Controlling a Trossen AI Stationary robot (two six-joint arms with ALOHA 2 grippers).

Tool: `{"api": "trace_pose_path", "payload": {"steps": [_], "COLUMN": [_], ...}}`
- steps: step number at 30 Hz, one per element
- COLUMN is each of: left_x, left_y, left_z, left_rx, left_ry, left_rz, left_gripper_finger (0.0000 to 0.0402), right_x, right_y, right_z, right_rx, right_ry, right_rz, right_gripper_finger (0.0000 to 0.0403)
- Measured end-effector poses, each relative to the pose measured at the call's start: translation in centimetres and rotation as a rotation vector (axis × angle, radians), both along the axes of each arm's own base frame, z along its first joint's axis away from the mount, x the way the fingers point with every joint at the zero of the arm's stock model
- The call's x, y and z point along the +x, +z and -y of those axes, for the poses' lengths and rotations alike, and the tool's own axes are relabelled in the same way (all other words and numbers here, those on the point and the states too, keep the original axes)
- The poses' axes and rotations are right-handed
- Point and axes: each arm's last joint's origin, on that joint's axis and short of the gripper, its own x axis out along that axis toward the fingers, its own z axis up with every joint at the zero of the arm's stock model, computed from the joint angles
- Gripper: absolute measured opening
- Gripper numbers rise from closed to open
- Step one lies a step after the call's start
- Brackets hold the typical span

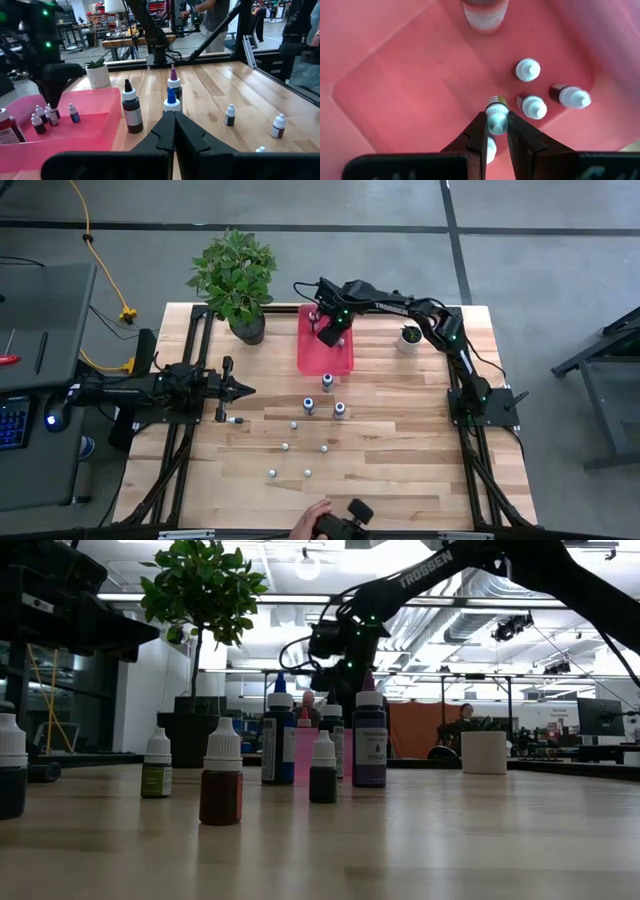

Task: Pick & Place food coloring
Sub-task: Put the green food coloring bottle into the pink bin

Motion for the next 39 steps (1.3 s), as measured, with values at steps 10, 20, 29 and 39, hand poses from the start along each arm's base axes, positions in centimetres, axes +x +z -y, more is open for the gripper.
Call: {"api": "trace_pose_path", "payload": {"steps": [10, 20, 29, 39], "left_x": [0.0, 0.0, 0.0, 0.0], "left_y": [0.0, 0.0, 0.0, 0.0], "left_z": [0.0, 0.0, 0.0, 0.0], "left_rx": [0.000, 0.000, 0.000, 0.000], "left_ry": [0.000, 0.000, 0.000, 0.000], "left_rz": [0.000, 0.000, 0.000, 0.000], "left_gripper_finger": [0.0000, 0.0000, 0.0000, 0.0000], "right_x": [-0.6, -0.4, -0.4, -0.5], "right_y": [-1.8, -1.8, -1.8, 0.6], "right_z": [-0.4, -0.2, -0.2, -0.3], "right_rx": [0.027, -0.006, 0.004, -0.003], "right_ry": [-0.017, -0.017, -0.014, -0.015], "right_rz": [-0.050, -0.042, -0.035, -0.031], "right_gripper_finger": [0.0049, 0.0092, 0.0160, 0.0235]}}
